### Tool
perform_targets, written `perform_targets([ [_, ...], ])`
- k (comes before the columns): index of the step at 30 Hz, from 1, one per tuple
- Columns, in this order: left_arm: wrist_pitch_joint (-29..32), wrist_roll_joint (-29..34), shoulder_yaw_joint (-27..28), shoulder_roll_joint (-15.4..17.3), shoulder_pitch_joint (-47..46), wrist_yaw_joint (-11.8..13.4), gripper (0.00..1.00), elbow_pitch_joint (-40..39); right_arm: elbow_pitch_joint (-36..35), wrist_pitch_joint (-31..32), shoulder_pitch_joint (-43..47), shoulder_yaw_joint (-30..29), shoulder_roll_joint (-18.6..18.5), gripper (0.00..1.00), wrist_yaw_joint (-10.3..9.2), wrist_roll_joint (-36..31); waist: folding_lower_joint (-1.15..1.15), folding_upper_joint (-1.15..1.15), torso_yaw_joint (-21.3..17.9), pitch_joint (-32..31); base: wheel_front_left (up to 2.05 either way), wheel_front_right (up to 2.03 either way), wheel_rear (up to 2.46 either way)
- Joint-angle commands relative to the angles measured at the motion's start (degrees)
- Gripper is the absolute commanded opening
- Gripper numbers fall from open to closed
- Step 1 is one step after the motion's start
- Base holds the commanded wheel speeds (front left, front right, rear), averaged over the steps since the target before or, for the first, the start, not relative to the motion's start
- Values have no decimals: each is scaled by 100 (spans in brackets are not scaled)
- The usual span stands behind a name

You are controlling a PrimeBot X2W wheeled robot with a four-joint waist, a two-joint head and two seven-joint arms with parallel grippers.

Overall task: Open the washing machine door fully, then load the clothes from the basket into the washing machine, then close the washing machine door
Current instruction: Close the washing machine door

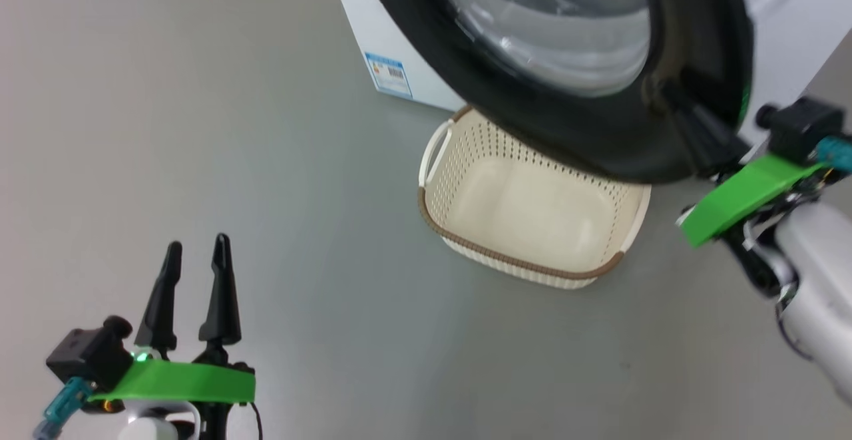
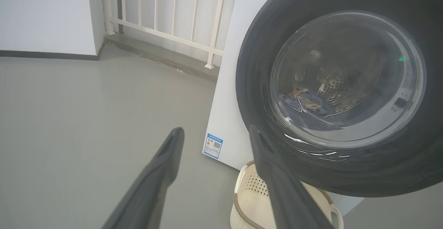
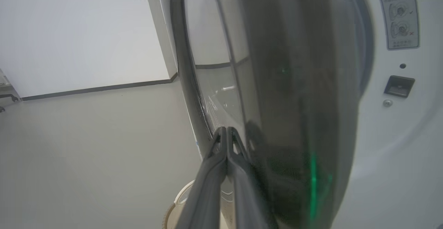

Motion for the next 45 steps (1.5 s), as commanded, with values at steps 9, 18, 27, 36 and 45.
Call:
perform_targets([
  [9, -37, -38, 187, 58, -312, -12, 100, -327, 72, -46, -879, -557, -274, 0, -1, -122, -1, 0, -5, 846, 0, 0, 0],
  [18, -37, -17, 196, -15, -418, -12, 100, -462, 395, -46, -1459, -1338, -210, 0, -1, -453, -1, 0, -54, 1244, 0, 0, 0],
  [27, -37, -44, 166, -93, -596, -12, 100, -485, 714, -46, -2307, -1309, -237, 0, -1, -614, -1, 0, -121, 1526, 0, 0, 0],
  [36, -37, -34, 185, -110, -619, -12, 100, -455, 986, -46, -2542, -1385, -151, 0, -1, -705, -1, 0, -199, 1518, 0, 0, 0],
  [45, -37, 0, 154, -83, -615, -12, 100, -380, 858, -46, -2142, -1352, -78, 0, -1, -555, -1, 0, -303, 1238, 0, 0, 0],
])
